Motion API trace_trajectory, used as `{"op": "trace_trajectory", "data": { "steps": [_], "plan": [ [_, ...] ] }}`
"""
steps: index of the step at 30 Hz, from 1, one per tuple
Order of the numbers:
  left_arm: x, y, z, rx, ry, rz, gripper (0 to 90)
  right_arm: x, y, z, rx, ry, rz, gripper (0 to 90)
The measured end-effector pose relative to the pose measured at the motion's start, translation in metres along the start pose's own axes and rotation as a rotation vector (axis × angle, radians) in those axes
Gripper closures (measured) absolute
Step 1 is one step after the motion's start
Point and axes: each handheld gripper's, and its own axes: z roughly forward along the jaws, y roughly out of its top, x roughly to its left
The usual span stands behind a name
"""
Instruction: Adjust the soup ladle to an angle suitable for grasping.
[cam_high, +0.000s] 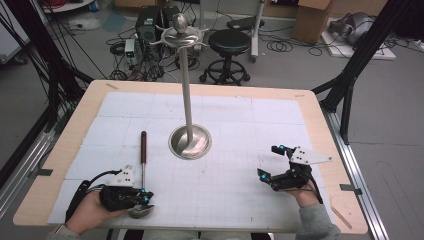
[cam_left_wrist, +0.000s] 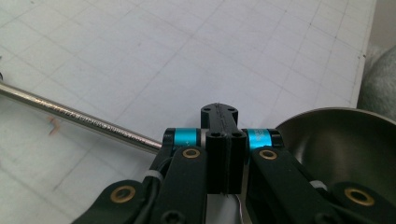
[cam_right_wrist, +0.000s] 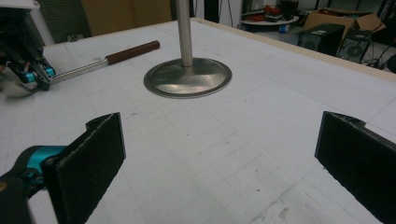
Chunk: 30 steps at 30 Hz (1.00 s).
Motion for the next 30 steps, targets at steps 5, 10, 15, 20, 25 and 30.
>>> {"op": "trace_trajectory", "data": {
  "steps": [5, 10, 15, 20, 25, 30],
  "plan": [
    [0.002, -0.007, -0.007, -0.011, 0.001, -0.015, 89.7, 0.0, 0.0, 0.0, 0.002, -0.002, -0.004, 0.7],
    [0.003, -0.012, -0.012, -0.015, -0.003, -0.018, 89.7, -0.001, 0.0, 0.001, 0.001, -0.001, -0.01, 0.7],
    [0.01, -0.01, -0.02, -0.081, 0.046, -0.04, 89.7, 0.0, 0.0, 0.001, 0.005, 0.001, -0.003, 0.7],
    [0.022, -0.013, -0.027, -0.119, 0.166, -0.098, 89.7, 0.0, 0.0, 0.001, 0.006, 0.0, -0.005, 0.7],
    [0.037, -0.016, -0.027, -0.126, 0.246, -0.162, 89.7, 0.0, 0.0, 0.002, 0.005, -0.001, -0.01, 0.8],
    [0.048, -0.017, -0.022, -0.115, 0.261, -0.187, 89.7, 0.0, 0.0, 0.002, 0.007, -0.003, -0.015, 0.7]
  ]
}}
